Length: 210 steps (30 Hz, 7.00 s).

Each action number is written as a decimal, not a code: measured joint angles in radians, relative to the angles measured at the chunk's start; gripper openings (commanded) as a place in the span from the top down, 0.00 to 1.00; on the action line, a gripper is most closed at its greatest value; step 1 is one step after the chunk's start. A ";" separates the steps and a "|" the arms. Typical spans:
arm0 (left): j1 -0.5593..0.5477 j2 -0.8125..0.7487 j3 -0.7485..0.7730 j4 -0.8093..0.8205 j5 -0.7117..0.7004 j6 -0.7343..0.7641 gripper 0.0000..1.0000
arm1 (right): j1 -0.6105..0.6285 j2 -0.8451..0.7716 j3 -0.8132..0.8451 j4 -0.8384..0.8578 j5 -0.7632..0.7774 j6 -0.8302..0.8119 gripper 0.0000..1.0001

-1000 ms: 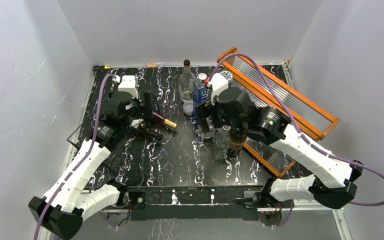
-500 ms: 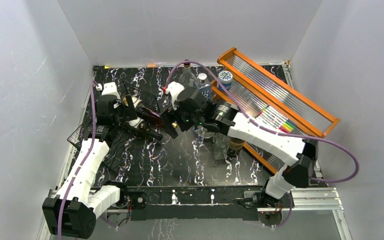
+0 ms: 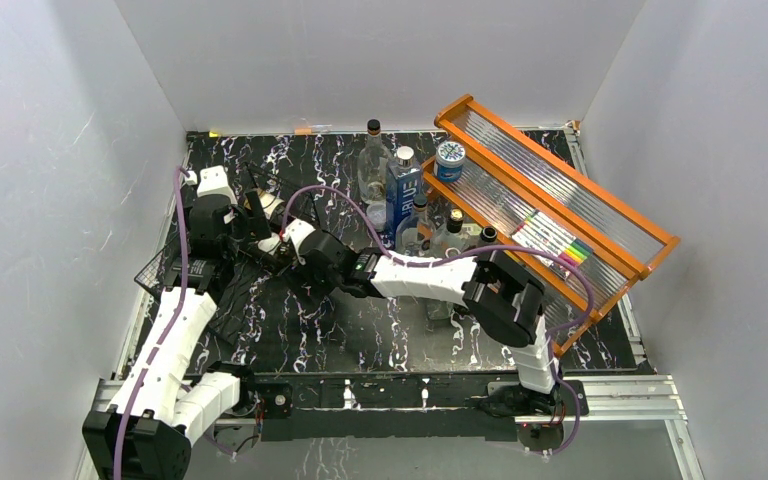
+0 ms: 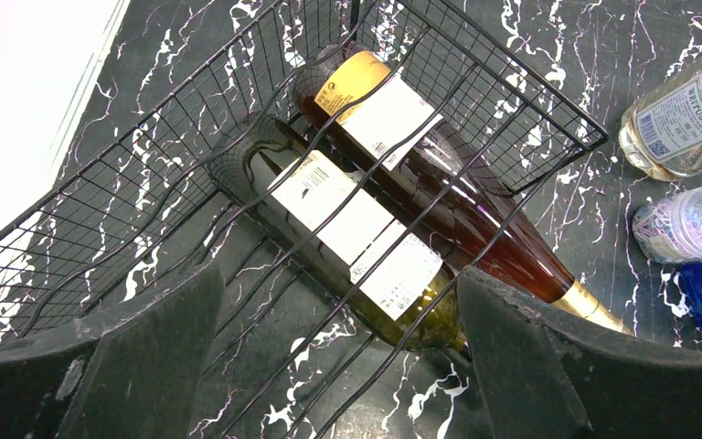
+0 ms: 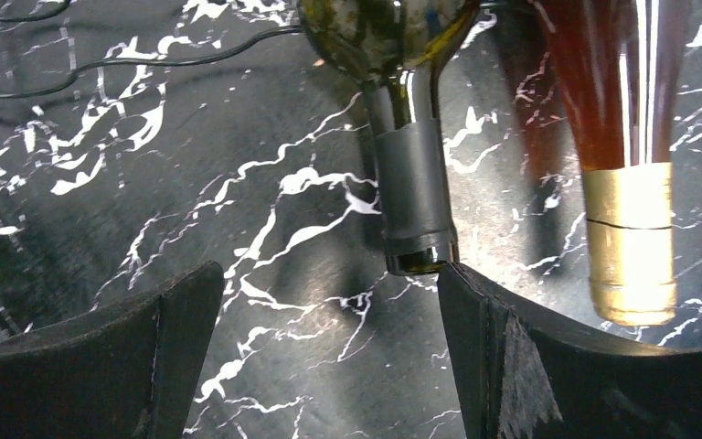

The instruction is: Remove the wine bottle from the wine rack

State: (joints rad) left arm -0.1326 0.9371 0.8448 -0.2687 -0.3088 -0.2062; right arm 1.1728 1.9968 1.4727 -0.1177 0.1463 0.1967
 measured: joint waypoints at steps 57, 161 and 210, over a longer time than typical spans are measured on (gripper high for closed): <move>0.000 0.008 -0.001 0.000 0.003 -0.014 0.02 | -0.066 0.003 -0.065 0.090 -0.100 -0.037 0.78; -0.742 -0.087 -0.297 0.306 0.686 0.592 0.68 | -0.069 -0.756 -0.290 -0.472 -0.194 0.117 0.26; -0.742 -0.176 -0.302 0.256 0.534 0.585 0.28 | -0.073 -0.856 -0.495 -0.193 -0.096 0.333 0.81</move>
State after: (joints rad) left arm -0.8749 0.7612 0.5430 -0.0124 0.2253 0.3786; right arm 1.1000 1.1404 0.9779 -0.3103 0.0505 0.5297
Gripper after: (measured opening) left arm 0.675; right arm 0.440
